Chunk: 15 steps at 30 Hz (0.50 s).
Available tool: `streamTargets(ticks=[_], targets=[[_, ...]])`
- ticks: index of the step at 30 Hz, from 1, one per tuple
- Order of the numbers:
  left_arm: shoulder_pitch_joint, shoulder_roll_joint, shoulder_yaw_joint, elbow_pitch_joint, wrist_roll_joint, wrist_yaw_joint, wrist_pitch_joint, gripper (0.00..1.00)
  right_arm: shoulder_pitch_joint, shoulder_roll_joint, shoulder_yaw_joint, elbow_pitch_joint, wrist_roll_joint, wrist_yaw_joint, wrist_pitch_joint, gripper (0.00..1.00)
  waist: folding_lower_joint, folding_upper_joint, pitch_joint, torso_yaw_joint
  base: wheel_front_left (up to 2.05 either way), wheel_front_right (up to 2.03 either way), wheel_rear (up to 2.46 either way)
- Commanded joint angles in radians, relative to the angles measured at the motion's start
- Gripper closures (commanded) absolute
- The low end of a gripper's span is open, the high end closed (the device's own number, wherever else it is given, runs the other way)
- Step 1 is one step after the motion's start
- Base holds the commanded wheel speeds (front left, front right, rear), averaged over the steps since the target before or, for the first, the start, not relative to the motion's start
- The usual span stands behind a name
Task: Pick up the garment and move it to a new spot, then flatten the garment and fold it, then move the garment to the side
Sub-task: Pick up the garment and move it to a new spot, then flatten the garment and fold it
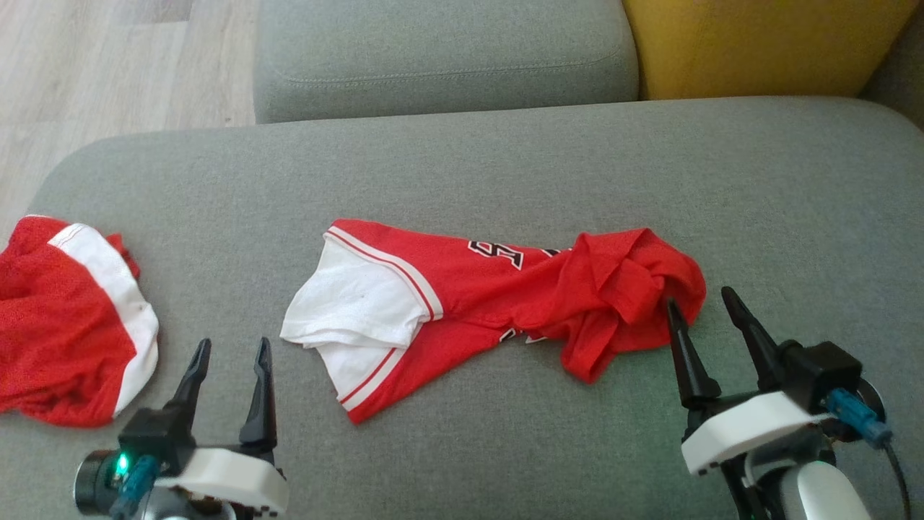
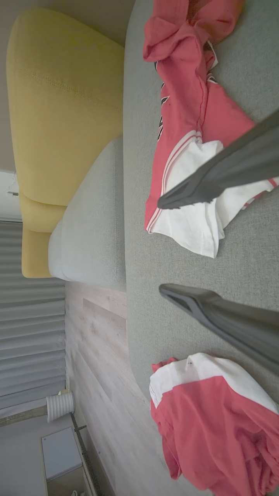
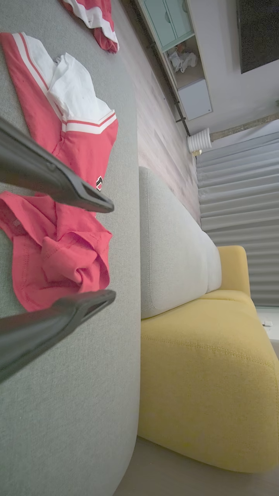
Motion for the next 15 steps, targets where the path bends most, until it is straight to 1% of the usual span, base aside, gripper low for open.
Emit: streamTargets(ticks=[1,15], targets=[[-0.032,0.025,0.033,-0.038,0.009,0.010,-0.002,0.00,-0.018,-0.003,0.023,-0.044,-0.010,0.008,0.003,0.00,0.0001,-0.0001,0.001,-0.001,0.00,0.00,0.00],[-0.029,0.027,0.028,-0.053,0.007,0.030,0.010,0.00,-0.016,-0.003,0.019,-0.054,-0.009,0.008,0.009,0.00,0.0001,-0.0001,0.005,-0.004,0.00,0.00,0.00]])
